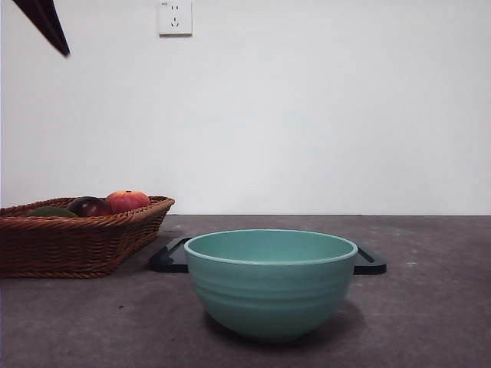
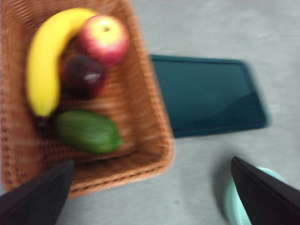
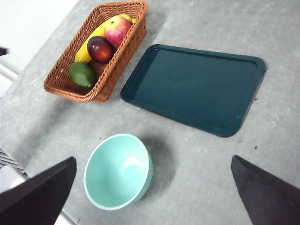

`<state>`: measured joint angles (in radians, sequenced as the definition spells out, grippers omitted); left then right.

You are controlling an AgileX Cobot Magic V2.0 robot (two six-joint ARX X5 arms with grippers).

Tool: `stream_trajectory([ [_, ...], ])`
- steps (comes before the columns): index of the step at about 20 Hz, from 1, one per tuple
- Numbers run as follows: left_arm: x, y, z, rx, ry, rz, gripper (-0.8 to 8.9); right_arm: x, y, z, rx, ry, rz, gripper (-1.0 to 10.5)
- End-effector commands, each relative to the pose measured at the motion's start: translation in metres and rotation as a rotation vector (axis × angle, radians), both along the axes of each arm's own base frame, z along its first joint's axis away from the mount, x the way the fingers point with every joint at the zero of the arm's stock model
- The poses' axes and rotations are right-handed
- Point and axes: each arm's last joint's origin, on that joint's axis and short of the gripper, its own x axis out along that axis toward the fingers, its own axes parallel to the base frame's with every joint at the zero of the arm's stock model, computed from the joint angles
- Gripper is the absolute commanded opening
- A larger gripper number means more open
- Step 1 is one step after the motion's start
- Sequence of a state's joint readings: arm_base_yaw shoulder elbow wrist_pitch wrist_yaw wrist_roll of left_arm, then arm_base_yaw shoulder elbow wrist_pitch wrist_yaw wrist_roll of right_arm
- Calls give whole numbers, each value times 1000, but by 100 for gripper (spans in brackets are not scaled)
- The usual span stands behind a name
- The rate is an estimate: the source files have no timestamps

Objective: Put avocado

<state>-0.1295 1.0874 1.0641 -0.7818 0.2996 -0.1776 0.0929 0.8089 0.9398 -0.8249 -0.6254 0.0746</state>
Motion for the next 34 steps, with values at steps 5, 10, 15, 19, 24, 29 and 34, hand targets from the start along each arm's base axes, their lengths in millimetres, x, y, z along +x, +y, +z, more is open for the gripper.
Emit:
stream_trajectory([
  [5,67,-9,-35,-6,236,85,559,-20,-1,10,-3,-56,17,558],
  [10,109,-13,-79,16,373,154,559,-28,-1,14,1,-88,20,558],
  [15,131,-16,-112,30,452,160,558,-28,-1,14,1,-88,20,558],
  [19,138,-17,-130,34,495,170,549,-28,-1,14,1,-88,19,558],
  [24,141,-17,-131,31,486,174,295,-28,-1,14,0,-88,19,558],
  [29,141,-18,-126,52,488,129,94,-28,-1,14,0,-88,19,558],
  [34,142,-18,-73,67,404,75,94,-28,-1,14,1,-87,19,558],
])
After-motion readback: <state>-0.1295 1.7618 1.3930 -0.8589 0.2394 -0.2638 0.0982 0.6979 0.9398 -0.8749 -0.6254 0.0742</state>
